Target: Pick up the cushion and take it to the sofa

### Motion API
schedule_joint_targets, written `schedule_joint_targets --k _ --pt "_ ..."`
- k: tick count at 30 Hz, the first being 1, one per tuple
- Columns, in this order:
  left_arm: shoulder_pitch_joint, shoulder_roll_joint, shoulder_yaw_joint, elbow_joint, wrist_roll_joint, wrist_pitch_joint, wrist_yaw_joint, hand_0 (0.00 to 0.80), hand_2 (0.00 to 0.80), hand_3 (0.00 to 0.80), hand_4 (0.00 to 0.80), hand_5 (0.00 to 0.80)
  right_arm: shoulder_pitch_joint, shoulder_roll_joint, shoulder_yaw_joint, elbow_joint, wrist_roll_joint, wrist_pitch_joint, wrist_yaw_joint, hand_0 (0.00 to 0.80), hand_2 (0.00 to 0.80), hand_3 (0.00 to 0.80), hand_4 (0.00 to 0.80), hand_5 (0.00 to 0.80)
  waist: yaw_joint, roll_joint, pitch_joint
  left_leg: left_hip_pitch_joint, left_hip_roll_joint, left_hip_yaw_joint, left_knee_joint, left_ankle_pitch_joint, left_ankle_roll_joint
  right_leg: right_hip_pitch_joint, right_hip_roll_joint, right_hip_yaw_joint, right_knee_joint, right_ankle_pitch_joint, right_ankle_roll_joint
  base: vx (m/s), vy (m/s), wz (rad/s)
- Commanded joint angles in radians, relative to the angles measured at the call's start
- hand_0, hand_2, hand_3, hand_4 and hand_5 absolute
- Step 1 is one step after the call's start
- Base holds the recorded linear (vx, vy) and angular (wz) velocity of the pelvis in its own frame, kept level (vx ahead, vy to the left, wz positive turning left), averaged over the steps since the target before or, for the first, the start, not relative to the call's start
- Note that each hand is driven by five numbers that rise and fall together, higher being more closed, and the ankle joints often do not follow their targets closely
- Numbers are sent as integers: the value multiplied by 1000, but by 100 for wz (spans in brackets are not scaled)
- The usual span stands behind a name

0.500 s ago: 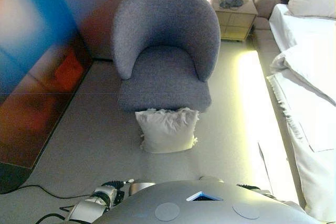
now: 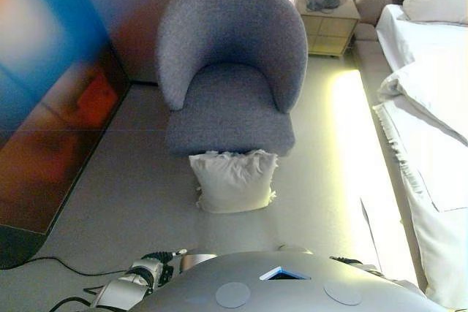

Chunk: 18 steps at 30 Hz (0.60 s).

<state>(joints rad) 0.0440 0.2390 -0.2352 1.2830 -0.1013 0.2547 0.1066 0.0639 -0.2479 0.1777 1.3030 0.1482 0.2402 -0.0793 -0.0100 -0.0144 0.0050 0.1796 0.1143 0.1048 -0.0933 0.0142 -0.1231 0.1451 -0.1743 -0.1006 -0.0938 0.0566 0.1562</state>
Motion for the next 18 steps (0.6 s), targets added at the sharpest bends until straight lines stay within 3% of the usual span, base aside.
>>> schedule_joint_targets --k 1,8,11,13,16,18 --pt "-75 -16 -3 54 -6 11 0 0 0 0 0 0 -72 12 27 47 -17 -8 2 0 0 0 0 0 5 -16 62 1 -72 4 6 -94 87 23 75 -35 16 -77 -50 -7 -84 0" --pt "-73 -13 6 50 -7 2 3 0 0 0 0 0 -78 12 32 46 -21 -4 13 0 0 0 0 0 3 -20 71 7 -44 8 27 -87 75 21 99 -16 30 -88 -68 -6 -109 0" --pt "-81 -18 25 47 -51 -24 32 0 0 0 0 0 -95 5 38 40 -40 10 22 0 0 0 0 0 10 -50 99 -77 -9 15 229 -115 64 -9 87 -17 81 -87 -91 -63 -186 1" --pt "-87 -22 44 41 -100 -34 56 0 0 0 0 0 -107 -2 43 26 -36 23 19 0 0 0 0 0 21 -68 131 -167 12 13 402 -78 62 -22 83 -26 102 -80 -112 -105 -181 11" --pt "-82 -26 70 41 -113 -26 38 0 0 0 0 0 -125 -21 42 17 -28 40 24 0 0 0 0 0 46 -66 175 -279 2 1 512 -37 75 -14 90 -7 134 -95 -132 -23 -72 2" --pt "-70 -26 76 45 -103 -29 32 0 0 0 0 0 -130 -29 37 17 -27 38 29 0 0 0 0 0 69 -41 187 -316 -33 -7 439 -3 67 13 114 8 133 -122 -127 100 19 0"
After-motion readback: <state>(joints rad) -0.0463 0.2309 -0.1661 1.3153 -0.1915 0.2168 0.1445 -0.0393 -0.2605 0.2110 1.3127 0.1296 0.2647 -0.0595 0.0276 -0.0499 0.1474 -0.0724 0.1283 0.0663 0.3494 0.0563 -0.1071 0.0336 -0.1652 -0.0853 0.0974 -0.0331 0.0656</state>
